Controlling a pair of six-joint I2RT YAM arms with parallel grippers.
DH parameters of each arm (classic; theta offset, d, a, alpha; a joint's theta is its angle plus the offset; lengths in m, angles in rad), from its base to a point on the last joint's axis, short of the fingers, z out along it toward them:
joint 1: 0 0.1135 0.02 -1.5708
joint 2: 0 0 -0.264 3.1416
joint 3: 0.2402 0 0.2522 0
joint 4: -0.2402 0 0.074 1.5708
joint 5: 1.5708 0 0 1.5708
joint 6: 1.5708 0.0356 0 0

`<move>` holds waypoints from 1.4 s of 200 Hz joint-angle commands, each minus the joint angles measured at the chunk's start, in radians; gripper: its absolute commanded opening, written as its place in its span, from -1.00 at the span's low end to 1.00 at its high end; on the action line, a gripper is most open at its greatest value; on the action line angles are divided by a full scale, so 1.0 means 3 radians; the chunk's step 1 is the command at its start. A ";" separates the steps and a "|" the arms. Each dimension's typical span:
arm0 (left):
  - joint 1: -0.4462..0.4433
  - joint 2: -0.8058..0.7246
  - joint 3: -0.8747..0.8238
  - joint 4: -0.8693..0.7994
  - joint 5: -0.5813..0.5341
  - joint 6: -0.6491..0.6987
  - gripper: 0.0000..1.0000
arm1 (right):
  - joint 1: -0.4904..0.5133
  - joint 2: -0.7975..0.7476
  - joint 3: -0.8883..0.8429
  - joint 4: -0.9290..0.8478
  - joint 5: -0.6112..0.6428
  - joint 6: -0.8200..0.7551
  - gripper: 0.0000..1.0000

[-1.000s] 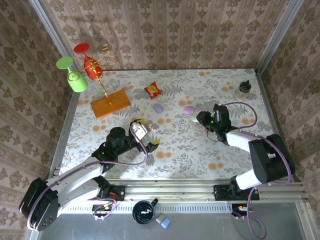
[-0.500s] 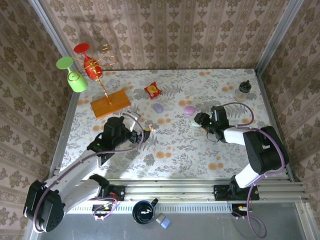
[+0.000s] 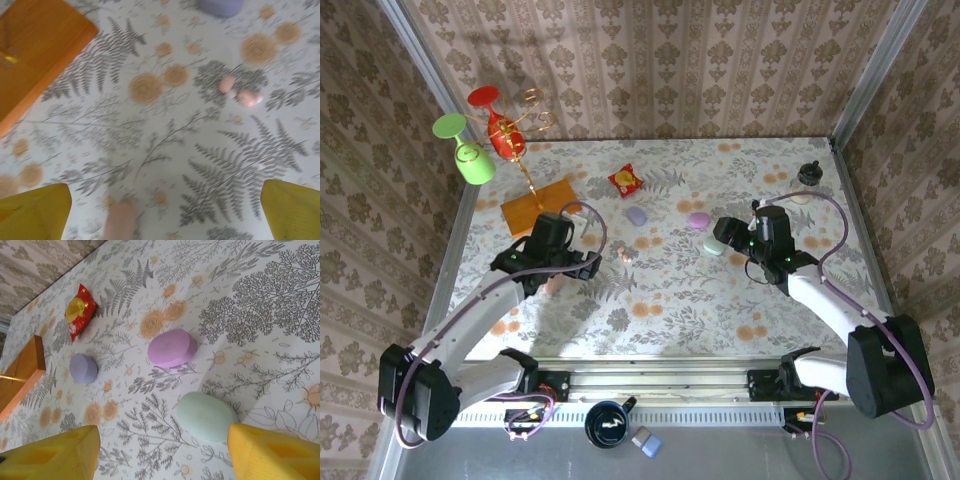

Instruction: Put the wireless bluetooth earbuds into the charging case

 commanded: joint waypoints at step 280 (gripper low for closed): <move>0.0401 0.1372 0.0020 -0.0482 -0.0273 0.1041 -0.25 | -0.0036 -0.0230 -0.0158 -0.0331 0.0166 -0.0161 0.37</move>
